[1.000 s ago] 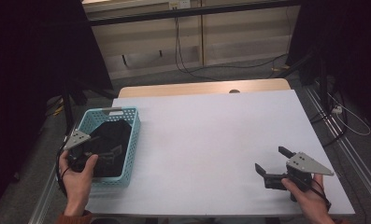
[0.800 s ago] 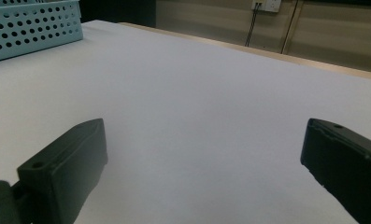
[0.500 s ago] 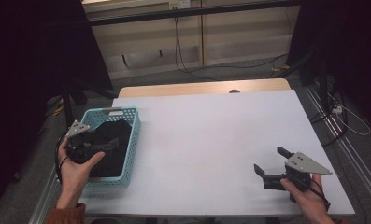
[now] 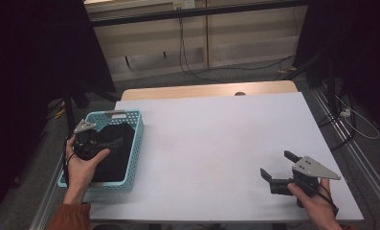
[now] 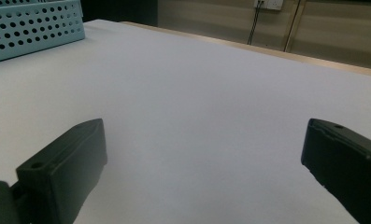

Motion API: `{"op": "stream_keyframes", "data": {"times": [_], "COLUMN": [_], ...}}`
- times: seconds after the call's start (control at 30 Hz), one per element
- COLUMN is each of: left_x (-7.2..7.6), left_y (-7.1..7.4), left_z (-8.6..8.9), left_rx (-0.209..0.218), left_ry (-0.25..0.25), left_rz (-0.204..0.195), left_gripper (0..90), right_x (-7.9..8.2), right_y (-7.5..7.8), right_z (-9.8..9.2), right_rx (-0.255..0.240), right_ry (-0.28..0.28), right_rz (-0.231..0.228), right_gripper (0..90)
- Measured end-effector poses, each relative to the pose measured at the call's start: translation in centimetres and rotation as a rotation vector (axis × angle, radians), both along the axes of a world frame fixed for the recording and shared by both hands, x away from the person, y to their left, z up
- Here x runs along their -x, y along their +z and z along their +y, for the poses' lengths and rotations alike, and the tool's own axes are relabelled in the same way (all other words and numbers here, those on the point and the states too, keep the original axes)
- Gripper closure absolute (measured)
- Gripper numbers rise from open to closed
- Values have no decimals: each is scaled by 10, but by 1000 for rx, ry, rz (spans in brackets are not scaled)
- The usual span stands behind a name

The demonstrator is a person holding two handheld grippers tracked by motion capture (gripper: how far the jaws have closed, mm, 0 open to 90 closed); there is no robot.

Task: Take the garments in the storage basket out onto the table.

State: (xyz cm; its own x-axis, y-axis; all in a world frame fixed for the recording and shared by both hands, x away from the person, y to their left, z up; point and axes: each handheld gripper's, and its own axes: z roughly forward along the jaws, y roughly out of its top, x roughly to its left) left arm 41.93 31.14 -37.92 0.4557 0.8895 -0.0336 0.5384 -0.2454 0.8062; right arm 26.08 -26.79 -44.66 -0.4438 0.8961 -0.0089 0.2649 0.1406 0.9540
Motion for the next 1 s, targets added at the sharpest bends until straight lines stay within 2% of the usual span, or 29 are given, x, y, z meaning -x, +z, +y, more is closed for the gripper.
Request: {"op": "stream_keyframes", "data": {"times": [0.1, 0.17, 0.23, 0.4, 0.47, 0.53, 0.7, 0.73, 0.8, 0.87, 0.9, 1.0], "left_x": [-6, -10, -12, -21, -23, -26, -32, -32, -33, -34, -34, -35], "left_y": [-3, -6, -8, -15, -18, -22, -30, -32, -38, -40, -42, -44], "left_z": [2, 4, 5, 3, 2, 4, 10, 11, 11, 10, 10, 9], "left_rx": [-7, -18, -10, -52, -88, -98, -78, -96, -131, -119, -126, -144], "left_ry": [14, 49, 48, 47, 52, 45, 77, 77, 104, 102, 88, 94], "left_rz": [4, -2, 10, 51, 79, 119, 215, 240, 262, 296, 303, 314], "left_gripper": [53, 57, 60, 81, 86, 82, 81, 85, 91, 77, 60, 51], "right_x": [0, 0, 0, 0, 0, 0, 0, 0, 0, 0, 0, 0], "right_y": [0, 0, 0, 0, 0, 0, 0, 0, -1, -1, -1, -1], "right_z": [-1, 0, 0, 0, 0, 0, 0, 0, 1, 1, 1, 1], "right_rx": [-2, 1, 1, 2, 4, 3, 5, 6, 6, 6, 7, 4], "right_ry": [0, 1, 2, 0, 1, 1, 6, 7, 11, 13, 14, 15], "right_rz": [2, 2, 0, 3, 2, 2, 3, 5, 9, 9, 9, 12], "right_gripper": [0, 0, 0, 0, 0, 0, 0, 0, 0, 0, 0, 0]}}
